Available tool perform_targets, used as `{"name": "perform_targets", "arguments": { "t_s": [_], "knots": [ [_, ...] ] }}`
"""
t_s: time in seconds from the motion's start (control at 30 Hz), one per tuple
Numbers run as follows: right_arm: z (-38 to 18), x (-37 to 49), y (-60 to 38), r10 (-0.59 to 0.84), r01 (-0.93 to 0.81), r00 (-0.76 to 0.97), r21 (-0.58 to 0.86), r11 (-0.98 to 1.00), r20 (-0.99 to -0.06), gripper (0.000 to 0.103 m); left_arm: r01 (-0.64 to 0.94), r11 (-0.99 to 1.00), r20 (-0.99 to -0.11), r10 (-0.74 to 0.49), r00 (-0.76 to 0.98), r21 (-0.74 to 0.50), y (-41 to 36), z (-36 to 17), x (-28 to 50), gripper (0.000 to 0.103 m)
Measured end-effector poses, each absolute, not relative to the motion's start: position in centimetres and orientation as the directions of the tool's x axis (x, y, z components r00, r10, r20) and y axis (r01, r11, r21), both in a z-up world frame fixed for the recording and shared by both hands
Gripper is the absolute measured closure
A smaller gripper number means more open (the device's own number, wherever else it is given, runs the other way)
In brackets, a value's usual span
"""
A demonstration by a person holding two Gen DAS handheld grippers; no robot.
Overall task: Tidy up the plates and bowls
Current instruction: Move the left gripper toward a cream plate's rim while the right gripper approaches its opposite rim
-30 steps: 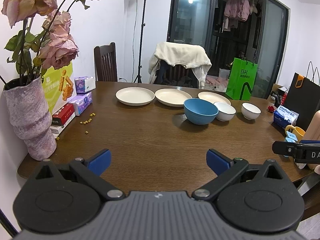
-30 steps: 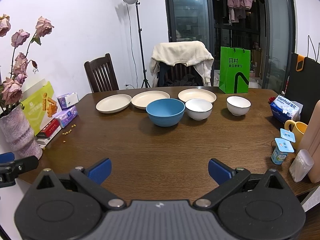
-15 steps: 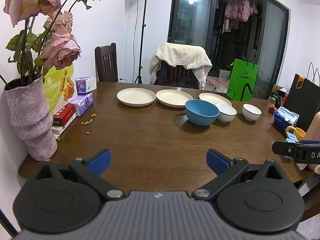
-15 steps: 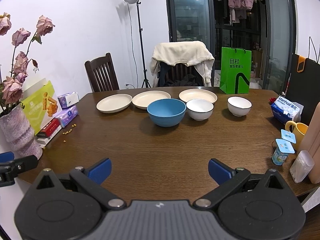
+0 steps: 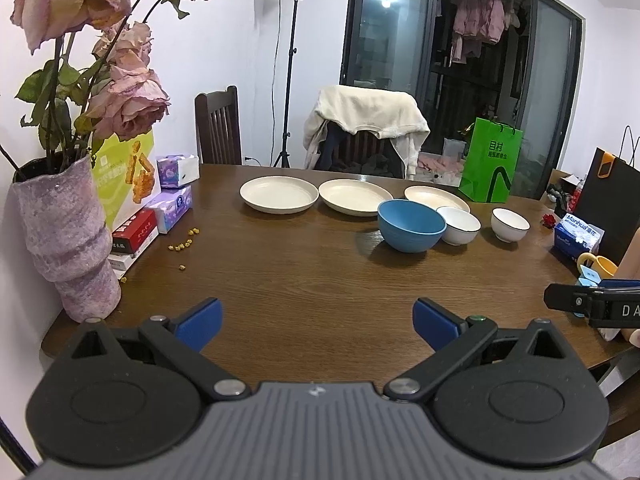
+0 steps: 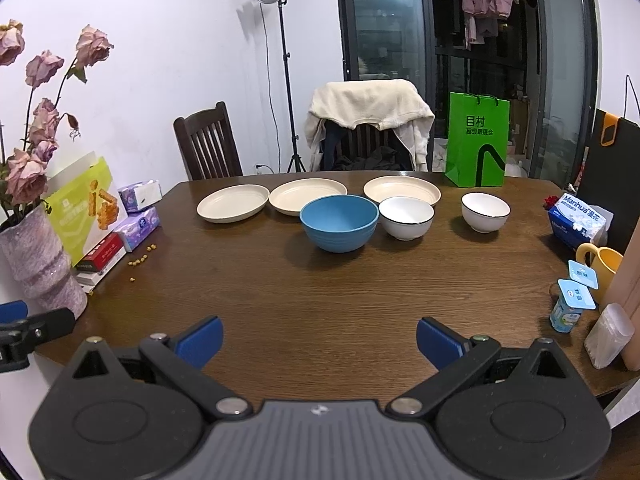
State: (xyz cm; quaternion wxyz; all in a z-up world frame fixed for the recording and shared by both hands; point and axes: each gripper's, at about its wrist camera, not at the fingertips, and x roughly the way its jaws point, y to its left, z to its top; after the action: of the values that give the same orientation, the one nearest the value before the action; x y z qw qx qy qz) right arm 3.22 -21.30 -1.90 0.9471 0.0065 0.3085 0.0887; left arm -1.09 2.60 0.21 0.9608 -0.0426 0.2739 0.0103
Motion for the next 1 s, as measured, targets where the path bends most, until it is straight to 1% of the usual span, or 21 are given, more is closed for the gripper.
{"name": "perform_targets", "arguments": {
  "t_s": [0.6,0.87,1.0],
  "knots": [
    [-1.4,7.8,-19.1,0.23,-0.224,0.776,0.084,0.971,-0.587,0.0,-0.106,0.992,-0.488,0.057,0.871,-0.073,3.4,2.2,2.1,0.0],
    [-0.4,11.9,-17.4,0.299,-0.276,0.733,0.134,0.952,-0.611,0.0,-0.159,0.984,-0.509,0.098,0.855,-0.076,3.5,2.4,5.1,0.0],
    [-0.3,14.8,-16.4,0.328,-0.295,0.704,0.16,0.942,-0.63,0.0,-0.171,0.984,-0.513,0.118,0.85,-0.057,3.4,2.5,6.6,0.0]
  ]
}}
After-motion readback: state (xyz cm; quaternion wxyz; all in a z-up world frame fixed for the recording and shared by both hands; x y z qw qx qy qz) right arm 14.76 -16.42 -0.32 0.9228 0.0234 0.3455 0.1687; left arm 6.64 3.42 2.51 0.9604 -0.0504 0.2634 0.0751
